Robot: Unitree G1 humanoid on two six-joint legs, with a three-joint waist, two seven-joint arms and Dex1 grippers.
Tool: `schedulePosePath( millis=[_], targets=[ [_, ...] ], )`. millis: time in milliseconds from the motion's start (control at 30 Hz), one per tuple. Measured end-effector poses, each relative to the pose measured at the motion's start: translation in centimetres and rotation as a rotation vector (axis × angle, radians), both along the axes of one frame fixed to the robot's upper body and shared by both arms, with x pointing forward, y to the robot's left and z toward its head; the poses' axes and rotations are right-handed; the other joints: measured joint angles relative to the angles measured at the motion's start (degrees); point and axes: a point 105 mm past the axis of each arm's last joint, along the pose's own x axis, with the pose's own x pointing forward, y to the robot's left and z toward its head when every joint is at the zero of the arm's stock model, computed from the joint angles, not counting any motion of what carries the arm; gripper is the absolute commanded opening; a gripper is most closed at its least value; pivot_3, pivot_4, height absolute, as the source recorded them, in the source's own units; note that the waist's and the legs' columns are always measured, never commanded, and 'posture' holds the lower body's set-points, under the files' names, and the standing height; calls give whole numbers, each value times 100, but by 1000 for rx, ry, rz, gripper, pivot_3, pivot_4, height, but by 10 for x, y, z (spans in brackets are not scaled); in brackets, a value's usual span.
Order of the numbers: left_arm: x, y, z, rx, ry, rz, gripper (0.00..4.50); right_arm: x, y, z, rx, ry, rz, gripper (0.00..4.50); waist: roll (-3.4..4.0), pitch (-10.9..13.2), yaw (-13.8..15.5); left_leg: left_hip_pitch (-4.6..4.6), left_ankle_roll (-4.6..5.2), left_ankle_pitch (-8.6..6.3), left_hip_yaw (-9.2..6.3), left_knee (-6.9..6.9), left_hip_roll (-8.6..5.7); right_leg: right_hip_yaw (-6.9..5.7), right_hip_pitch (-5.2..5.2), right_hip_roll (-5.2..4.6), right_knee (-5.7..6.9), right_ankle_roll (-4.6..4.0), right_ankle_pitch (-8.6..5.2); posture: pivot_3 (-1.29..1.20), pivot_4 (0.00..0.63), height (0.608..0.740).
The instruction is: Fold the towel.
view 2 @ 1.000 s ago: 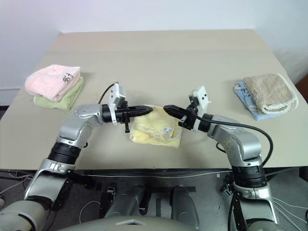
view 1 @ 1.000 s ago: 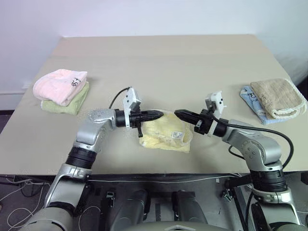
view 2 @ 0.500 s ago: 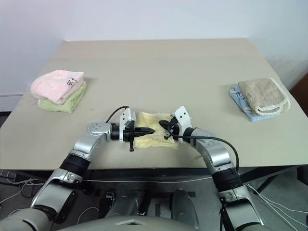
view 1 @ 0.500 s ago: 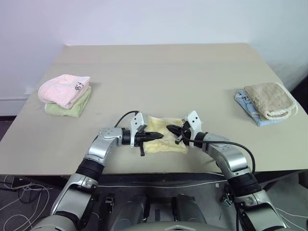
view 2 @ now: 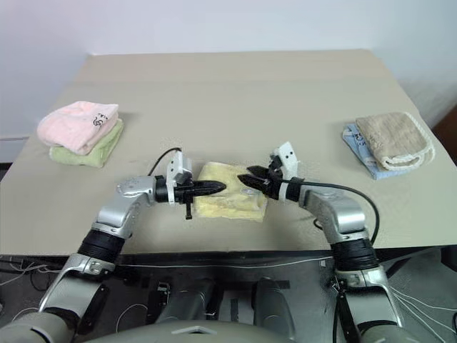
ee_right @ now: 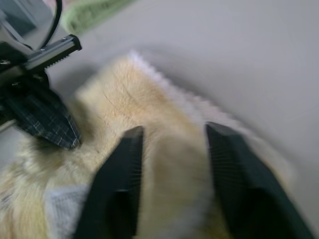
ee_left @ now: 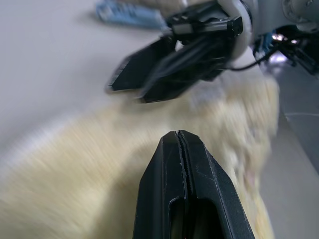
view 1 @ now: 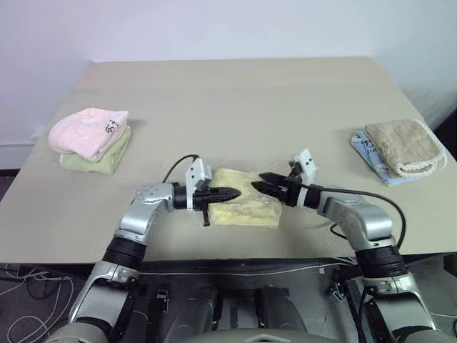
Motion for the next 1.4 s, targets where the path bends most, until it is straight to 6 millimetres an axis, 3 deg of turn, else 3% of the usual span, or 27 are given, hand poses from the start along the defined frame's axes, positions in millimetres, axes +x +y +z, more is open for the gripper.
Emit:
schedulePosePath(
  millis=[100, 133, 300, 467, 500, 700, 967, 1233, 1400],
  targets=[
    [5, 3, 16, -23, -42, 28, 617, 0, -7, 22, 25, -12, 9, 4325, 0, 1, 6, 1, 0, -1, 0, 1, 0, -1, 4, 0, -1, 0, 0, 0, 150, 740],
    [8, 5, 19, -35, -37, 48, 916, 0, -9, 26, 21, -3, 6, 4500, 0, 1, 7, 1, 0, -1, 0, 3, 0, -1, 6, 0, -1, 0, 0, 0, 150, 740],
    [19, 22, 35, -84, -37, 139, 2581, -1, -26, 15, -41, 134, -36, 4500, -1, 1, 9, 0, 2, -1, 0, -1, 0, -1, 4, -2, -8, -1, -1, 0, 150, 740],
    [7, 32, 29, -40, -50, 124, 4282, 2, -49, 0, -146, 216, -117, 4500, 1, 3, 2, -16, 2, -1, 1, -1, 0, -1, -11, -3, -8, -1, 0, 0, 150, 740],
    [4, 34, 28, -34, -52, 119, 4458, 1, -51, 0, -145, 226, -118, 4500, 2, 3, 3, -19, 2, -2, 1, -1, 0, -1, -13, -3, -7, -1, 0, 0, 150, 740],
    [-3, 39, 35, 13, -108, 103, 4458, -8, -46, 5, -90, 330, -73, 4500, 1, 3, 5, -19, 2, -2, 1, 3, 0, -1, -10, -3, -9, -1, 0, 0, 150, 740],
    [-3, 40, 27, 64, -138, 125, 4458, -29, -39, -10, -70, 560, 0, 4500, 1, 3, 21, -60, 3, -1, 1, 7, 0, -1, -49, -4, -6, -2, 1, 0, 150, 740],
    [-1, 40, 27, 69, -174, 143, 4458, -36, -19, -16, 99, 718, 59, 4500, 1, 3, 3, -75, 12, 6, 3, 8, 0, -1, -68, -3, 0, -3, 3, 0, 150, 740],
    [-4, 41, 20, 78, -175, 148, 4458, -29, -7, -17, 211, 782, 61, 4500, 1, 3, -11, -74, 10, 8, 2, 8, 0, 0, -73, -1, 7, -5, 5, 0, 150, 740]
  ],
)
